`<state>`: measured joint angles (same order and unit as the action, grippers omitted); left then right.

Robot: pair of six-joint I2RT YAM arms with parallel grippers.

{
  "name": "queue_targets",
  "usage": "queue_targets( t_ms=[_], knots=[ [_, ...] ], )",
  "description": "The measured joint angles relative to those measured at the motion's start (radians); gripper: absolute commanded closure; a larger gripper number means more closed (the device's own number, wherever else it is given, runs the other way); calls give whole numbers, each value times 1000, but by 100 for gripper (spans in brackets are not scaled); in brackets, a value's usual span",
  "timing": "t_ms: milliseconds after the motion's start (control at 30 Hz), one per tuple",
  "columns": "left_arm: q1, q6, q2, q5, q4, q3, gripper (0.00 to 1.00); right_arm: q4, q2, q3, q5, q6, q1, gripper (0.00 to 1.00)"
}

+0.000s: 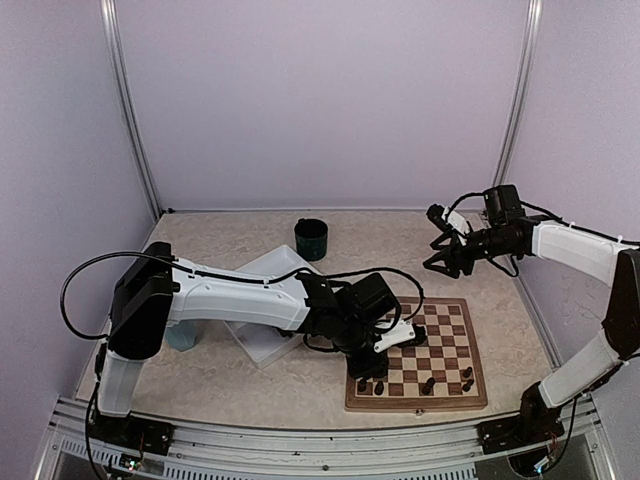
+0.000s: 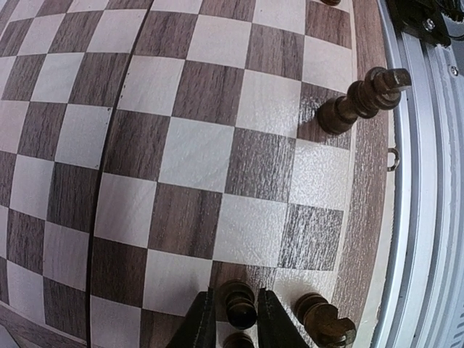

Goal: Set up the chess pieces on the board
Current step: Place the pawn at g7, then pick up the chess pile from the storage box.

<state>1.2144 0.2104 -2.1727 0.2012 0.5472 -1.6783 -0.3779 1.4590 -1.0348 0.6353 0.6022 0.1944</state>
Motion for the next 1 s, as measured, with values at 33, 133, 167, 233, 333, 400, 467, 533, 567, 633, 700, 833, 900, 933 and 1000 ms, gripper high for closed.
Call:
queue_targets(
  t_ms=[33, 133, 167, 233, 333, 400, 467, 533, 567, 633, 700, 833, 900, 933, 1000],
  knots=[
    [0, 0, 0, 0, -1, 0, 77, 0, 1, 0, 0, 0, 0, 37],
    [0, 0, 0, 0, -8, 0, 78, 0, 5, 0, 0, 0, 0, 37],
    [0, 0, 0, 1, -10, 0, 78, 0, 8, 0, 0, 0, 0, 37],
    [0, 0, 0, 4, -14, 0, 78, -1, 11, 0, 0, 0, 0, 37],
    [0, 0, 0, 14, -14, 0, 76, -4, 14, 0, 0, 1, 0, 37],
    [-2, -1, 0, 32, -14, 0, 75, -6, 16, 0, 0, 2, 0, 37],
    [-3, -3, 0, 52, -15, 0, 75, -7, 16, 0, 0, 3, 0, 37],
    [-9, -4, 0, 74, -15, 0, 74, -8, 17, 0, 0, 3, 0, 37],
    [-12, -5, 1, 84, -16, 0, 74, -8, 17, 0, 0, 3, 0, 37],
    [-18, -8, 5, 98, -16, 2, 74, -9, 18, 0, 0, 3, 0, 37],
    [-27, -13, 14, 108, -25, 8, 74, -12, 19, 0, 0, 3, 0, 36],
    [-55, -35, 53, 111, -53, 35, 75, -15, 23, 0, 0, 3, 0, 37],
    [-69, -45, 65, 108, -68, 36, 77, -16, 25, 0, 0, 3, 0, 37],
    [-76, -49, 68, 105, -73, 36, 78, -16, 26, 0, 0, 3, 0, 37],
    [-84, -53, 68, 98, -82, 36, 79, -16, 28, 0, 0, 4, 0, 37]
  ],
)
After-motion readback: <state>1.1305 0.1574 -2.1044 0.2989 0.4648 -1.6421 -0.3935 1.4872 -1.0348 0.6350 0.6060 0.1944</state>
